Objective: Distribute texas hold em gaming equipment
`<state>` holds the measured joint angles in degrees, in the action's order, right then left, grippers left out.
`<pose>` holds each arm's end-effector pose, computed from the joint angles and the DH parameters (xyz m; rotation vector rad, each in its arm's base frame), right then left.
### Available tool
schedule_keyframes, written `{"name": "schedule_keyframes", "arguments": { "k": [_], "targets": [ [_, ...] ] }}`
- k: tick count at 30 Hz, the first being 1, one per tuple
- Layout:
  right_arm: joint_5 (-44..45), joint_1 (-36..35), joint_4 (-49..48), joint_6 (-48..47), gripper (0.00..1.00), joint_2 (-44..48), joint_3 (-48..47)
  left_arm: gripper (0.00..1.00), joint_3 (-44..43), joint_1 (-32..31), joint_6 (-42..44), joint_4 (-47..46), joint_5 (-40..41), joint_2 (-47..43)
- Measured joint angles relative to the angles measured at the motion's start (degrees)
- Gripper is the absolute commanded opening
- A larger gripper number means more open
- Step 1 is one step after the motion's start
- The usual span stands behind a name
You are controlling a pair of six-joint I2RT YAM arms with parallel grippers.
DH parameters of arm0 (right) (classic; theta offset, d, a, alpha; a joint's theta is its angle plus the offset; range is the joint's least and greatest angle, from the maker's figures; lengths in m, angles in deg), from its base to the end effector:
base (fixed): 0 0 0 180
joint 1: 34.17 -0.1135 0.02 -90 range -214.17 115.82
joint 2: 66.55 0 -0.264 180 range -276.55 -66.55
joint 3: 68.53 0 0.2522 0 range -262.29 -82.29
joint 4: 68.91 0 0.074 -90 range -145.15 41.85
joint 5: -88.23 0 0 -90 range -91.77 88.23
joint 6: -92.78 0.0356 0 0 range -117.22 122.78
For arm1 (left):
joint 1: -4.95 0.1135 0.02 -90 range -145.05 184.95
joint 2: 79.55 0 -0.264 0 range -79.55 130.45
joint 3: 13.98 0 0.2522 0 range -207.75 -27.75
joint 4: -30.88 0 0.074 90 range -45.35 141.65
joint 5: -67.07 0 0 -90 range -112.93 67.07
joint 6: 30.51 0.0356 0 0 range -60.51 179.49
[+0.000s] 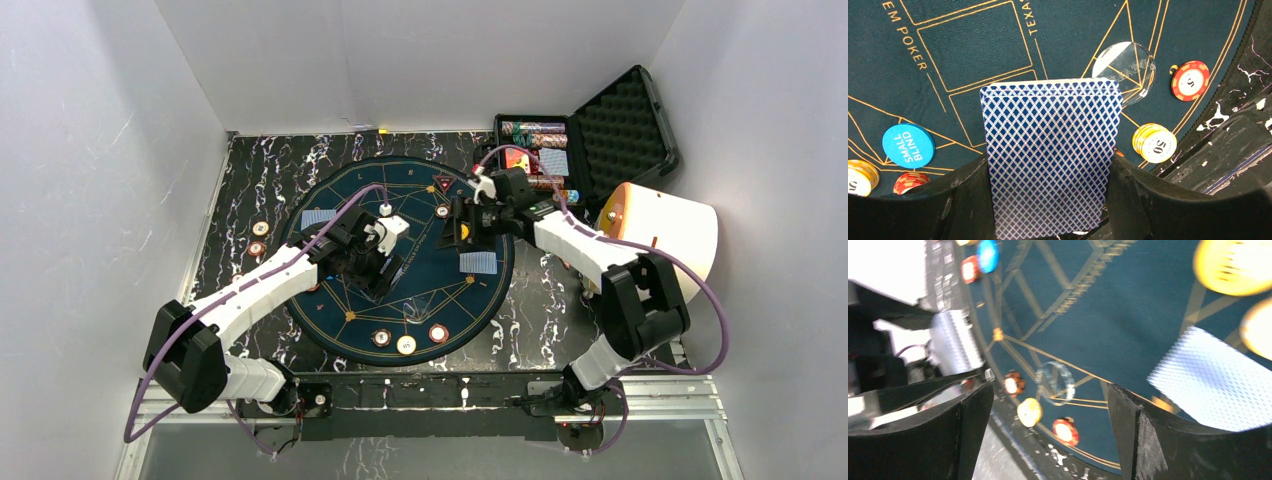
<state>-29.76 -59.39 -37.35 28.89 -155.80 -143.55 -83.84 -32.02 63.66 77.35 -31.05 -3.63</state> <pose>0.2955 0.1577 0.2399 -0.2309 2.4725 0.9896 0.2151 -0.1682 0.2562 0.9430 2.3400 -0.4132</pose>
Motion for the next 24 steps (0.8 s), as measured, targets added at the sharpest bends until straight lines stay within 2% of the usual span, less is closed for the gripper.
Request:
{"name": "schedule_keyframes", "arguments": {
  "k": [5,9,17,21,24],
  "targets": [
    [-13.4,-4.3,-10.0,6.5,0.94,-5.6,-0.8,0.00,0.0,0.0,0.3,0.0,-0.5,0.0],
    [-18.4,-7.2,-14.7,10.1,0.94,-9.7,-2.0,0.00,0.0,0.0,0.3,0.0,-0.7,0.0],
    [-21.8,-13.0,-19.6,13.8,0.91,-15.1,-4.8,0.00,0.0,0.0,0.2,-0.1,-1.4,-0.3],
    [-21.9,-14.7,-19.9,14.2,0.81,-17.9,-6.8,0.00,0.0,0.0,0.3,-0.1,-1.6,-0.5],
    [-21.9,-15.2,-19.4,14.1,0.80,-19.4,-7.6,0.00,0.0,0.0,0.2,-0.1,-1.6,-0.8]
  ]
}}
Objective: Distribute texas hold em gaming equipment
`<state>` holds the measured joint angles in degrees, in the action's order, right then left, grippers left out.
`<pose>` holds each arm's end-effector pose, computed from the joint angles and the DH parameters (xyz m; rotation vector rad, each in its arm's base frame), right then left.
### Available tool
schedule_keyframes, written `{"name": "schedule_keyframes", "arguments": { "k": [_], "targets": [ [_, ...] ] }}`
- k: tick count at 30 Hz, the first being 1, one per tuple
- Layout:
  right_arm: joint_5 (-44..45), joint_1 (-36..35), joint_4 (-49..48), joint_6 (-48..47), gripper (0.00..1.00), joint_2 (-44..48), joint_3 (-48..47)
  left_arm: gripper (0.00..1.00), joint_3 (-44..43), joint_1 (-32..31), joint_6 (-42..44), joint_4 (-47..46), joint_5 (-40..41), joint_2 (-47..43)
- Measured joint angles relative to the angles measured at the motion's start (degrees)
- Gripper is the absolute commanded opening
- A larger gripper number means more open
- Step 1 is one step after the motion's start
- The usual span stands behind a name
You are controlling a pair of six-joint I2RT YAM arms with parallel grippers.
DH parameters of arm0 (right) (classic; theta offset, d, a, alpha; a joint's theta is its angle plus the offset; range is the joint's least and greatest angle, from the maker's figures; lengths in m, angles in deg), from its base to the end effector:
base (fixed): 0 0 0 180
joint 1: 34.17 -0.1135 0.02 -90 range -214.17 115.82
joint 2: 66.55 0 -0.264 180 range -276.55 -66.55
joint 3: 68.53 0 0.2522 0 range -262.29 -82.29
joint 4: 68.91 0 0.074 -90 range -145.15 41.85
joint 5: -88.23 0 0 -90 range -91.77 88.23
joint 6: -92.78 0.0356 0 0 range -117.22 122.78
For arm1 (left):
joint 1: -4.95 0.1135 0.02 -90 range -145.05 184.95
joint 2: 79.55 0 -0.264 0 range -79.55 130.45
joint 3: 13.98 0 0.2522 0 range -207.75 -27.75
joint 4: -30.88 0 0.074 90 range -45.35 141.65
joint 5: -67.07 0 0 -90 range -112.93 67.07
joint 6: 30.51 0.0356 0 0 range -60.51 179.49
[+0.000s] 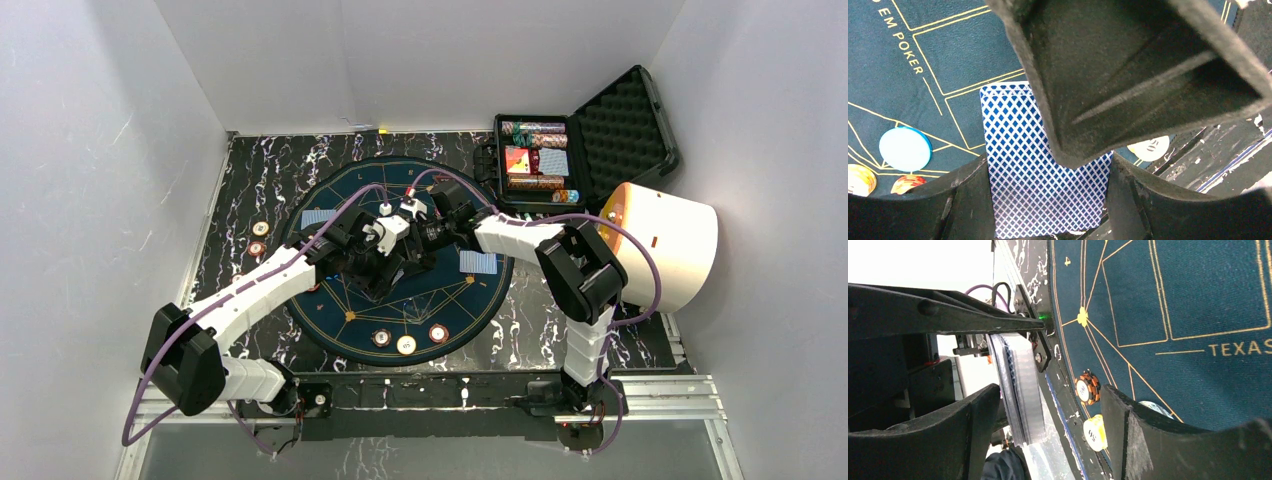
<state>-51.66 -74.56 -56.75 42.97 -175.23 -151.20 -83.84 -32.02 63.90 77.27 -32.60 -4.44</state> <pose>0.2927 0.2847 0.1931 -0.5633 2.4722 1.6546 0.2129 -0.1678 0.2600 0.9553 2.3205 -0.4483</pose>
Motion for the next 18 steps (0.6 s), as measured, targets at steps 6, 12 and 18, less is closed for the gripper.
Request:
{"name": "schedule_keyframes", "arguments": {
  "k": [6,12,18],
  "targets": [
    [0.3,0.5,2.0,-1.4,0.74,-0.4,-1.0,0.00,0.0,0.0,0.0,0.0,0.0,-0.1],
    [0.0,2.2,2.8,-2.2,0.71,-0.4,-1.1,0.00,0.0,0.0,0.0,0.1,0.0,-0.1],
    [0.0,3.2,3.4,-3.1,0.74,0.0,-1.2,0.00,0.0,0.1,-0.1,0.4,0.0,-0.1]
  ]
}}
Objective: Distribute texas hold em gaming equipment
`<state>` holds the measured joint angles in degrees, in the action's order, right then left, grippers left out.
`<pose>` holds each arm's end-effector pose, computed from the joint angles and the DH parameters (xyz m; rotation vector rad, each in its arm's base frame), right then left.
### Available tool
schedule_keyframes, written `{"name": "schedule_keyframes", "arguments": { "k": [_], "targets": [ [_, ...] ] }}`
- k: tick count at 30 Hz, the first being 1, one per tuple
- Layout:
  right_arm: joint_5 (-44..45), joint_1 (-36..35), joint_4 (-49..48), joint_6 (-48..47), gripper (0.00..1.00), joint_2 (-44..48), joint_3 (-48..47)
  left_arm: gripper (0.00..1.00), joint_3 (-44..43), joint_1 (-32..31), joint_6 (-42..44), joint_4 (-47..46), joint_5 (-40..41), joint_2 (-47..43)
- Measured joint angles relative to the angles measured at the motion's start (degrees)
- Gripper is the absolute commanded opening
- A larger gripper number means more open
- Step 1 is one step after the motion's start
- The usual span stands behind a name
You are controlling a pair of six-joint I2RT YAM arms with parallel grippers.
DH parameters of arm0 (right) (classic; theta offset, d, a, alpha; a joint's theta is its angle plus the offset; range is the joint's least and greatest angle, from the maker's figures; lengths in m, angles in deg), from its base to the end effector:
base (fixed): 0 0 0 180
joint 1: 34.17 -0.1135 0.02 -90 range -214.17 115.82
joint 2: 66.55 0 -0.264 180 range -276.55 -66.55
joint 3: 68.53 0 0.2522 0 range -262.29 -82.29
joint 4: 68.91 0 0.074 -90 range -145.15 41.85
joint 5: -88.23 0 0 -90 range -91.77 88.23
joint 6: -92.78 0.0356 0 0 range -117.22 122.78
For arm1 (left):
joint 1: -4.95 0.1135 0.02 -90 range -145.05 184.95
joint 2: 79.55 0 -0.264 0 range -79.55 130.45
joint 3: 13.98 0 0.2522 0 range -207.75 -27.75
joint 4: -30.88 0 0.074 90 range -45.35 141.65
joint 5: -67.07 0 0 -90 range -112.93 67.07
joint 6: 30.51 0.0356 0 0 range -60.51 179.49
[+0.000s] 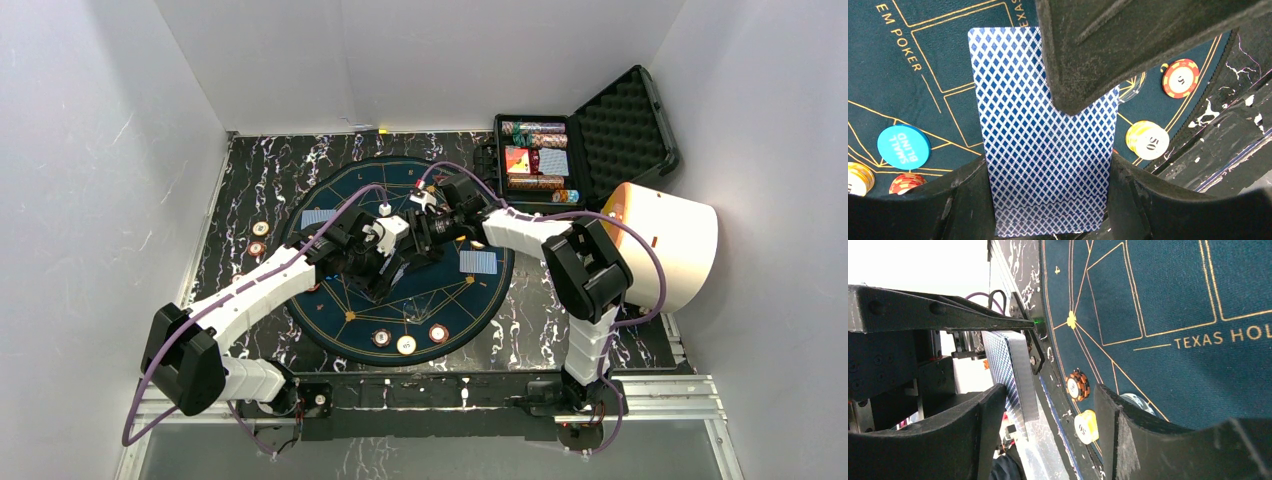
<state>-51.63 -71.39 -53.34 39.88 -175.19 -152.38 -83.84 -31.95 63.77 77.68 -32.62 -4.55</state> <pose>0.3078 0.2680 0.1951 -0.5342 2.4726 1.6070 0.2124 -0.1670 0.2600 0.9528 2.3273 -0.4480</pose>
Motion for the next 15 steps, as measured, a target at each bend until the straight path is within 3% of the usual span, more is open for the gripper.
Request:
{"name": "schedule_keyframes", "arguments": {
  "k": [9,15],
  "targets": [
    [0.0,2.2,0.1,0.0,0.75,3.9,0.3,0.00,0.0,0.0,0.0,-0.2,-0.2,0.0],
    [-0.8,3.0,-1.0,0.2,0.59,7.1,2.1,0.00,0.0,0.0,0.0,-0.2,-0.2,0.0]
  ]
}}
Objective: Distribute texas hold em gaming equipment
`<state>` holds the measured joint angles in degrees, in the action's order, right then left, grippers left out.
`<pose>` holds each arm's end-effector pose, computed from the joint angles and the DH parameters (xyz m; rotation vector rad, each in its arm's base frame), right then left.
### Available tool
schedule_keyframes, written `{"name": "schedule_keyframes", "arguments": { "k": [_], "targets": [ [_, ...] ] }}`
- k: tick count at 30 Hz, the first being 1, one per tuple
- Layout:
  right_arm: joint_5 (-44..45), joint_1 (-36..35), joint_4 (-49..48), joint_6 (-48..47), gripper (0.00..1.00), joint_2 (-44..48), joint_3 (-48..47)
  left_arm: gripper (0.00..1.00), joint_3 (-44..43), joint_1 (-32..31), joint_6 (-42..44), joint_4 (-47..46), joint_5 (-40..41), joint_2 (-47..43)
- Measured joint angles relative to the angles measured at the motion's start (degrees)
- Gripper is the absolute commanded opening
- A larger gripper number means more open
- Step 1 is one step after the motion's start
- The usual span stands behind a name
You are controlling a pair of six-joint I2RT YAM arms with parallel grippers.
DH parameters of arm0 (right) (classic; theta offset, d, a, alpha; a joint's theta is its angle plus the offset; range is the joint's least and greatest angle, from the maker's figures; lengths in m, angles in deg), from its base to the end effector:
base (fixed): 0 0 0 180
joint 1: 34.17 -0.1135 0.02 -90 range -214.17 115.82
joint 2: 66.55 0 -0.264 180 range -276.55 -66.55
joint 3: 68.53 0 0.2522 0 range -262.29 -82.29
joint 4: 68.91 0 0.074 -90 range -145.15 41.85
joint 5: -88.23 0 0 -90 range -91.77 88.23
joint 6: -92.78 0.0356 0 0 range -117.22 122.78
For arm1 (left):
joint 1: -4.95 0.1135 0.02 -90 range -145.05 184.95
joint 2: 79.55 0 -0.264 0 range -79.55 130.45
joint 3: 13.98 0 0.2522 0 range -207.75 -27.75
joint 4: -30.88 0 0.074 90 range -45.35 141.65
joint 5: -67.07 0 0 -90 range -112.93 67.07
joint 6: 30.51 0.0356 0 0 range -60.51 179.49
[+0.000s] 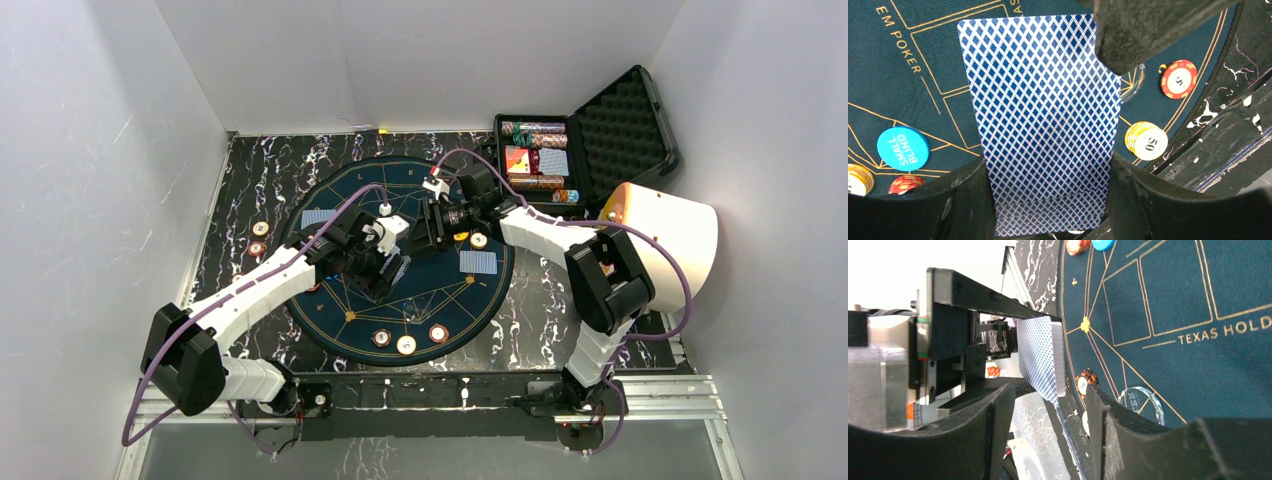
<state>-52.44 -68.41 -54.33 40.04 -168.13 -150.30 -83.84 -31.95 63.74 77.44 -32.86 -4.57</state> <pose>0.3069 0.2422 0.2321 -0.5212 2.3493 1.6165 0.2126 -0.1673 0.2604 0.9528 2.3228 -0.4543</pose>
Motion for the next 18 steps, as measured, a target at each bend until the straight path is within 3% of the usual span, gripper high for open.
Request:
{"name": "schedule_keyframes", "arguments": {
  "k": [13,18],
  "targets": [
    [-0.2,0.0,0.1,0.0,0.25,0.0,1.4,0.00,0.0,0.0,0.0,0.0,0.0,-0.1],
    [-0.4,0.0,0.2,-0.1,0.05,0.0,1.4,0.00,0.0,0.0,0.0,0.0,0.0,-0.2]
  ]
}}
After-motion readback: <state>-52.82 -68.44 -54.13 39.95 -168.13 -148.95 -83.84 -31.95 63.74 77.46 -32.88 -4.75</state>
